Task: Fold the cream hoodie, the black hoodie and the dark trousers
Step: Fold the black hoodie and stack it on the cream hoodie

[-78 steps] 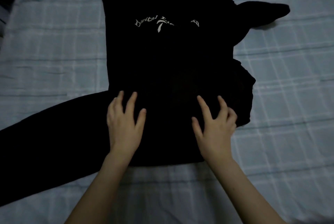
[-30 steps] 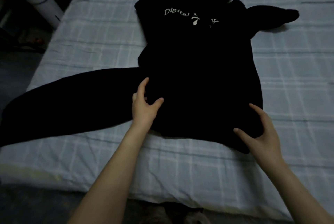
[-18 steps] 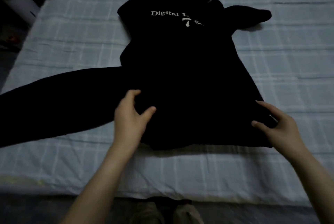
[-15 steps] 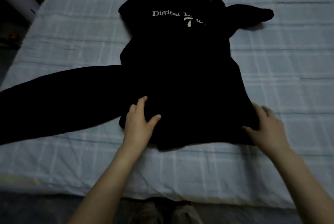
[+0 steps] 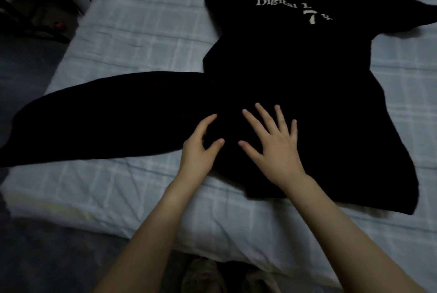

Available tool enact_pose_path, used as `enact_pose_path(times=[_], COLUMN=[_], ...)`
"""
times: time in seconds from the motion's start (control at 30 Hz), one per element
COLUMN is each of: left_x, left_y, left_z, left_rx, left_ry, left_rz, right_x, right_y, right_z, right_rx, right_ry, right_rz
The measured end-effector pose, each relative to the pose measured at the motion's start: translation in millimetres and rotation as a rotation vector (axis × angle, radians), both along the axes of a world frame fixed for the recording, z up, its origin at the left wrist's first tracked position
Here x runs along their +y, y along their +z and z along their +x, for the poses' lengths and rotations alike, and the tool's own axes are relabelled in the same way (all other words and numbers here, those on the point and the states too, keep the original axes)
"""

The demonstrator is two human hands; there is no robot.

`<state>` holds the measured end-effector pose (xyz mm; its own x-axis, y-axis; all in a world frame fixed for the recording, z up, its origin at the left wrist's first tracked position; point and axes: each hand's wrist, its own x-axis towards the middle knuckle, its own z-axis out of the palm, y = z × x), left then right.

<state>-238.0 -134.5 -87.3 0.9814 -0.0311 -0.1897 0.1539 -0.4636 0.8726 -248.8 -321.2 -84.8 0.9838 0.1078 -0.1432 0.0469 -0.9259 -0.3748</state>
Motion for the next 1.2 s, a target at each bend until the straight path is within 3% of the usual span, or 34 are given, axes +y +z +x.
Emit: enact_pose_path(times=[0.17, 0.3, 0.43, 0.63, 0.7, 0.83, 1.0, 1.2], left_x=[49.6, 102.9, 110.9, 106.1, 102.3, 117.7, 127.5, 120.2], left_y=[36.3, 18.6, 0.5, 10.5, 19.6, 29.1, 0.5, 0.9], left_z=[-16.8, -54.3, -47.5, 10.8, 14.6, 13.0, 8.3, 58.1], left_rx=[-0.092, 0.027, 0.140, 0.204, 0.130, -0.058, 0.147, 0.151], left_ry=[0.159, 0.253, 0.180, 0.030, -0.038, 0.113, 0.044, -0.020], left_rz=[-0.123, -0.114, -0.046, -0.128, -0.108, -0.151, -0.056, -0.178], right_x=[0.2, 11.5, 34.2, 90.4, 98.8, 98.1, 94.4, 110.4], right_y=[17.9, 16.9, 6.8, 17.0, 17.5, 16.1, -7.3, 8.7], right_z=[-8.4, -13.3, -12.3, -17.8, -11.9, 11.1, 17.8, 28.0], right_rx=[-0.010, 0.069, 0.094, -0.098, -0.115, -0.135, -0.007, -0.100], right_ry=[-0.026, 0.038, -0.005, -0.031, -0.064, 0.004, 0.067, 0.005], right_rz=[0.019, 0.028, -0.057, 0.093, 0.097, -0.074, -0.234, -0.113])
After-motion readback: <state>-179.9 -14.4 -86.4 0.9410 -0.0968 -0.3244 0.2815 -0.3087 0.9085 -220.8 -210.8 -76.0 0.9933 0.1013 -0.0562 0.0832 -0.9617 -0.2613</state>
